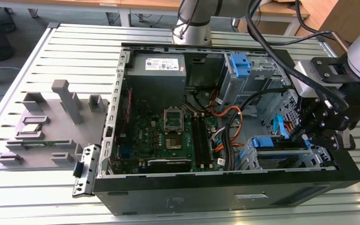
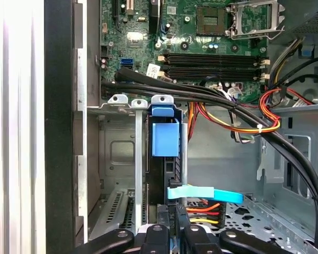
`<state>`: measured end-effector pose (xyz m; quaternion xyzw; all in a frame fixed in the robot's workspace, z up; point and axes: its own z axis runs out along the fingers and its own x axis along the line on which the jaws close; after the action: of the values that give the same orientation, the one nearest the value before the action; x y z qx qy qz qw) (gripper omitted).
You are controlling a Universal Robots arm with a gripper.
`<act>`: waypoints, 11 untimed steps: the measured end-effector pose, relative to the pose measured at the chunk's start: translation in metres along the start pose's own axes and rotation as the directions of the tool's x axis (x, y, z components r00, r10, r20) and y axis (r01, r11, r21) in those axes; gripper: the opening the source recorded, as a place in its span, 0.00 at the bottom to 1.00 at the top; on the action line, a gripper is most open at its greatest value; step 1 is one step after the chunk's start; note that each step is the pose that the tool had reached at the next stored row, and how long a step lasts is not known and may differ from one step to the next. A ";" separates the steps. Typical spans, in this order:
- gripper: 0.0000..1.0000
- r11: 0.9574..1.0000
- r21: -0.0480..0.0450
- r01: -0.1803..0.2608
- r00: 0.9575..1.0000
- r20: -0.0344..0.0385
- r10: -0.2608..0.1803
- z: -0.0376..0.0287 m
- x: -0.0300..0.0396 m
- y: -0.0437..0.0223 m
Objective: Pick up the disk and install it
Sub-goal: 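Insert the second disk wire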
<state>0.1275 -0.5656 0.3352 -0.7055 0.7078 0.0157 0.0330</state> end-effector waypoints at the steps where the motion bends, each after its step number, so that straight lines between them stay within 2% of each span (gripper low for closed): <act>1: 0.17 1.000 0.000 -0.001 1.000 0.000 0.001 0.0000 0.0005 0.0000; 4: 0.17 1.000 0.000 -0.002 1.000 0.002 0.002 0.0003 0.0020 0.0000; 7: 0.17 1.000 0.000 -0.004 1.000 0.010 0.004 0.0005 0.0036 0.0000; 11: 0.17 1.000 0.000 -0.005 1.000 0.016 0.005 0.0005 0.0054 0.0000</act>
<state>0.1275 -0.5710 0.3343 -0.7036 0.7092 0.0212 0.0387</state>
